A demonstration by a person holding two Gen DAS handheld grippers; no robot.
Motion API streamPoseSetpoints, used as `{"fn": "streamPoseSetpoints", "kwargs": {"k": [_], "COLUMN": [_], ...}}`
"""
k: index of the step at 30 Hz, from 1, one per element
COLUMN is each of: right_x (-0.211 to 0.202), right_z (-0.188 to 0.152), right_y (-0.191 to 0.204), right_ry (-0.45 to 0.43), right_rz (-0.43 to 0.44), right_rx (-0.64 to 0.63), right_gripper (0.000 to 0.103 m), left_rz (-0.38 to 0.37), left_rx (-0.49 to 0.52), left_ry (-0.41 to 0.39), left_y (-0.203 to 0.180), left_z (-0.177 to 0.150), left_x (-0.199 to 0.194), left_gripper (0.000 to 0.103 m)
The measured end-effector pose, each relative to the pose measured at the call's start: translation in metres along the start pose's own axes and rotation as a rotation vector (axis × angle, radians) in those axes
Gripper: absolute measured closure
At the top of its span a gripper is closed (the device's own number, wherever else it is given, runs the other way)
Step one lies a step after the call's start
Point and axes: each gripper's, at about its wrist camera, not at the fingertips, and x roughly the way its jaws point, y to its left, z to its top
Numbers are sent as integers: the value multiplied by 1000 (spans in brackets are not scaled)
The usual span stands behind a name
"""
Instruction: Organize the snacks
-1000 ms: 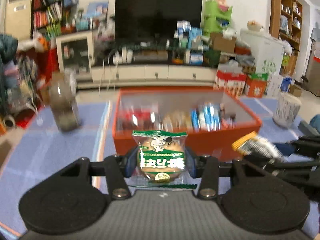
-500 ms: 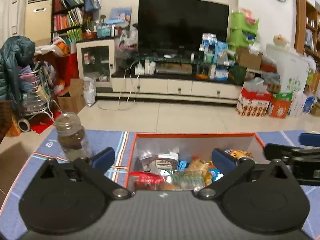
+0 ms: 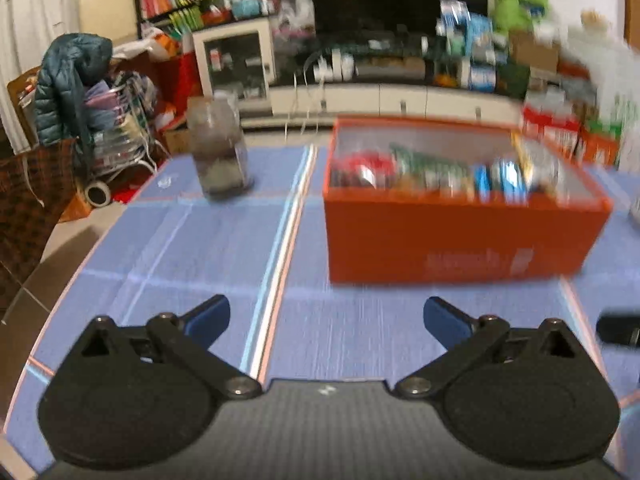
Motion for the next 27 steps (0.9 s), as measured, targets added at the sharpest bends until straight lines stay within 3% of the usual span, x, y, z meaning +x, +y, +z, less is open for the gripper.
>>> {"fn": "streamPoseSetpoints", "kwargs": {"k": [8,15,24,27], "right_x": [13,21,20,18], "right_z": [1,9,14,16], "right_y": [7,-8,-17,-20], "right_ry": [34,6,-3,-12], "right_rz": [18,7,-30,-37], "right_rx": [-2,27,27,34], "right_gripper": [7,7,7,7], "left_rz": [-36,-5,23,1], "left_rx": [10,39,33,34], "left_ry": [6,-34,3,23], "left_y": [-10,-22,-39,-46], "left_z": [-8,0,2,0], "left_x": [-4,-16,-14,-13], "left_gripper": [1,1,1,1]}}
